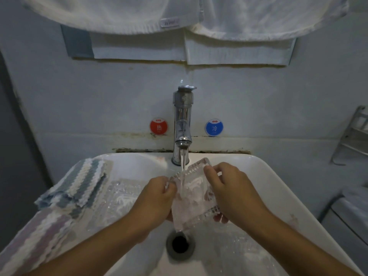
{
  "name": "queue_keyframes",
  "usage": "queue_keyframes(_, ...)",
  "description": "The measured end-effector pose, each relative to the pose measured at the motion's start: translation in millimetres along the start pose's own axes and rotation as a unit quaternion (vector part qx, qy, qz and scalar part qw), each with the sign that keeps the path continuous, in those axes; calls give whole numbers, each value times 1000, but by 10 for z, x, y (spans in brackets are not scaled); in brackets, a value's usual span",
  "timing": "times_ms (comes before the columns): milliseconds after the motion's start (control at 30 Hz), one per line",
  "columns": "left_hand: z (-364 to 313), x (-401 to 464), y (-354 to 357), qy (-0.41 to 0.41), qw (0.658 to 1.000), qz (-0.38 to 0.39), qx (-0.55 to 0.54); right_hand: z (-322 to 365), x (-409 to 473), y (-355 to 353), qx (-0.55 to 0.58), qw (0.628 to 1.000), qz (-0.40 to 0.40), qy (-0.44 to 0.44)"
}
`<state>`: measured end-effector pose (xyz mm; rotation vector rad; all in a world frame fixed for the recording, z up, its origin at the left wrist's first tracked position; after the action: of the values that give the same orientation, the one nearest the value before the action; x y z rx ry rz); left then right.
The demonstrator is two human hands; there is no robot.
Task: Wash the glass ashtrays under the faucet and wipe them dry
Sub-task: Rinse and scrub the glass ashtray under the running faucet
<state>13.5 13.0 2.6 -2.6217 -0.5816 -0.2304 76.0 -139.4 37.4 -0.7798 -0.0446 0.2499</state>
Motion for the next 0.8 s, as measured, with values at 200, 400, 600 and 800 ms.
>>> queue_keyframes(200,61,-20,77,-41,996,27,-80,-13,13,-6,-29,999,-39,-12)
queue_keyframes(400,20,-18,16,26,1000,12,0,17,-47,1,-64,995,-57,-43)
queue_keyframes(600,34,-27,98,-12,995,48,-87,50,-60,-67,-100,991,-76,-45)
queue_keyframes(800,-17,-32,62,-3,996,46,-71,34,-65,-44,-85,993,-70,-45)
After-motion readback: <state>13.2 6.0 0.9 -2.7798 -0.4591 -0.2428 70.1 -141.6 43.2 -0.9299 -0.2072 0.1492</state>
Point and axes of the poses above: each hand's wrist, its own x-axis towards the middle knuckle, its own y-axis out of the palm, z = x × y, the point moved 2 cm from there along x, towards the middle knuckle, and after that the axes turned 15 degrees about y, right-handed, at the moved point
